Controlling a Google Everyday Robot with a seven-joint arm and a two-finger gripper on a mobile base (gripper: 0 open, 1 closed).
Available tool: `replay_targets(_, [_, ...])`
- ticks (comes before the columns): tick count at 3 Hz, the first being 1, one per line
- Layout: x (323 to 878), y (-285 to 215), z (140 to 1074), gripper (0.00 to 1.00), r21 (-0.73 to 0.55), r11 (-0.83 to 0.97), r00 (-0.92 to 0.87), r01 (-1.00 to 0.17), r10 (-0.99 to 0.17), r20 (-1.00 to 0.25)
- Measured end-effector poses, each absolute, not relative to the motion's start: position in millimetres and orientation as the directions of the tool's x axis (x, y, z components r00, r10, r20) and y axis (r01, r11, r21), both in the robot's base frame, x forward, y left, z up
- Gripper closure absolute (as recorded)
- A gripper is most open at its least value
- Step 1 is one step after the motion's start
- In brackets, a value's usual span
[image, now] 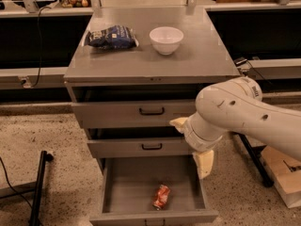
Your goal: Pick coke can from bottom drawer and place on counter
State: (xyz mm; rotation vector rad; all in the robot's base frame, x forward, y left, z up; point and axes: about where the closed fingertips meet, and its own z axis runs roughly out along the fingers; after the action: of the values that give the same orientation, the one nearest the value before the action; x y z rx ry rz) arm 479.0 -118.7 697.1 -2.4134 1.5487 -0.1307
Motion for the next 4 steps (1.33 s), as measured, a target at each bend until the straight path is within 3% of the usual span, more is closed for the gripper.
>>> replay_targets(2, [490.3, -129.8, 634.7, 0.00, -0.169, -0.470, 0.477, -0.866, -0.879, 0.000])
replay_targets(4, [498.0, -132.3, 523.8, 0.00, -0.168, -0.646, 0.663, -0.745, -0.744, -0.077])
